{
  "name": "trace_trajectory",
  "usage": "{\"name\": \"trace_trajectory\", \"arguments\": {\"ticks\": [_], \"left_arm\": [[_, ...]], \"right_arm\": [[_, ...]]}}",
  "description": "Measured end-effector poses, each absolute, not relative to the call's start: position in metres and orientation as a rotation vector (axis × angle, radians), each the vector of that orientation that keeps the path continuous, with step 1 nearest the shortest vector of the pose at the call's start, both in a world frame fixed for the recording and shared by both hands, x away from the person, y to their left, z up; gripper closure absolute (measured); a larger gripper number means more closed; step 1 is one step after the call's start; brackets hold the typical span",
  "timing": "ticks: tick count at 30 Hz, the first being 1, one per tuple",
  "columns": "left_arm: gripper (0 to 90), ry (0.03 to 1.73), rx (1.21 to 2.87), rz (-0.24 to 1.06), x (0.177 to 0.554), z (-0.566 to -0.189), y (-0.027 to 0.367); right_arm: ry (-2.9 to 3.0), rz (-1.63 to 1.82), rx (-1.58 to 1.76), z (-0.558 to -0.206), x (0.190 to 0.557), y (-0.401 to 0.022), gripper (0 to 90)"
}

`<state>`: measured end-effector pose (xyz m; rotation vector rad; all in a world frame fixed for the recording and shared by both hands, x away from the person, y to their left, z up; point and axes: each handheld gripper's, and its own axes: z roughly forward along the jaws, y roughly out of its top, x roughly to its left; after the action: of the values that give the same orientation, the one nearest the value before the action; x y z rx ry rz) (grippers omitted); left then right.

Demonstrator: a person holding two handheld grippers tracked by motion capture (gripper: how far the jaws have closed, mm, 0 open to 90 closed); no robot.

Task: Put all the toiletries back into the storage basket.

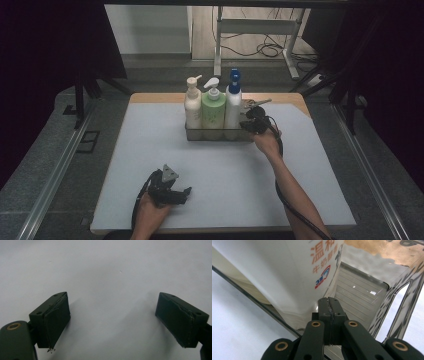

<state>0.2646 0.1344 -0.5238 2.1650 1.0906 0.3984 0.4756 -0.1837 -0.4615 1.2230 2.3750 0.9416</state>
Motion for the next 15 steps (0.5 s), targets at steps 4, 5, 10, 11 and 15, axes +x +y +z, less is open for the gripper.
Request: {"name": "trace_trajectory", "arguments": {"ticks": [4, 5, 10, 11, 15], "left_arm": [[12.2, 1.091, 2.165, 0.398, 0.2647, -0.5237, 0.1344], [12.2, 1.091, 2.165, 0.398, 0.2647, -0.5237, 0.1344], [12.2, 1.091, 2.165, 0.398, 0.2647, -0.5238, 0.1344], [12.2, 1.090, 2.165, 0.398, 0.2647, -0.5238, 0.1344], [12.3, 1.090, 2.165, 0.398, 0.2646, -0.5238, 0.1344]], "right_arm": [[2.375, 0.942, 1.225, -0.4615, 0.4754, -0.1835, 89.4], [2.374, 0.944, 1.227, -0.4616, 0.4754, -0.1836, 89.4], [2.373, 0.947, 1.225, -0.4618, 0.4751, -0.1837, 89.3], [2.372, 0.946, 1.224, -0.4619, 0.4752, -0.1841, 89.0], [2.373, 0.945, 1.220, -0.4613, 0.4749, -0.1850, 86.4]]}}
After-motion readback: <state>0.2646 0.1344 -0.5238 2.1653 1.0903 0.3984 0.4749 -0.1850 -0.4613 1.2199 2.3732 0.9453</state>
